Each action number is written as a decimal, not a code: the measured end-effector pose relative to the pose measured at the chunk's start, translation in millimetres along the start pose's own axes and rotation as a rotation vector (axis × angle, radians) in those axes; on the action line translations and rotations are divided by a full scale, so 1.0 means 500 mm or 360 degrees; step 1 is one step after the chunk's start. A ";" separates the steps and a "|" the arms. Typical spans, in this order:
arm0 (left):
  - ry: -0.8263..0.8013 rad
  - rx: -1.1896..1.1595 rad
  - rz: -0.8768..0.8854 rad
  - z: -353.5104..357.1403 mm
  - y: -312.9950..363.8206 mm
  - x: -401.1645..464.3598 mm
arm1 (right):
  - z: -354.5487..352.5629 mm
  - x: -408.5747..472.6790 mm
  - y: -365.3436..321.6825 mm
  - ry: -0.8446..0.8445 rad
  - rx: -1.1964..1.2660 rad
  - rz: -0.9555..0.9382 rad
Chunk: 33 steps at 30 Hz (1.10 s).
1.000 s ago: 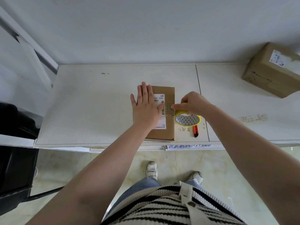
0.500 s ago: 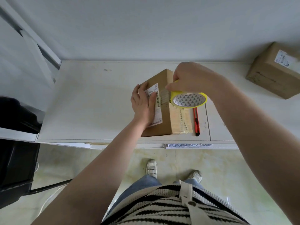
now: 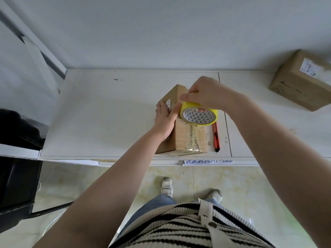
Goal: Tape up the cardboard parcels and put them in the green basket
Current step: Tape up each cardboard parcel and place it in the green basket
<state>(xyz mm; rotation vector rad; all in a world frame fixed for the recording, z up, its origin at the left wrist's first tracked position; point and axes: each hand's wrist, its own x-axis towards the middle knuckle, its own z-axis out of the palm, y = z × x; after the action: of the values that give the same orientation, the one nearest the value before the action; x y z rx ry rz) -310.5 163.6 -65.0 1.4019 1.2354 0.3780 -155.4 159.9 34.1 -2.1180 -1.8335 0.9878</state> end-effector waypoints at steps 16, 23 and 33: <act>0.0178 -0.0574 -0.0322 -0.069 -0.045 -0.003 | 0.058 -0.004 -0.054 0.0200 -0.0010 0.0025; 0.0300 -0.0169 -0.0093 -0.070 -0.044 -0.004 | 0.032 0.001 -0.055 0.0173 -0.0257 0.0044; 0.0280 -0.0113 -0.0057 -0.067 -0.047 0.002 | 0.021 -0.008 -0.036 0.0175 -0.0357 0.0143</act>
<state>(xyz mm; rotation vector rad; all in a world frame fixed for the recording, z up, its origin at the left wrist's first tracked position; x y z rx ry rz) -347.7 176.6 -76.5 1.3056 1.3743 0.5246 -176.3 157.4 37.0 -2.3498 -1.8875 0.6950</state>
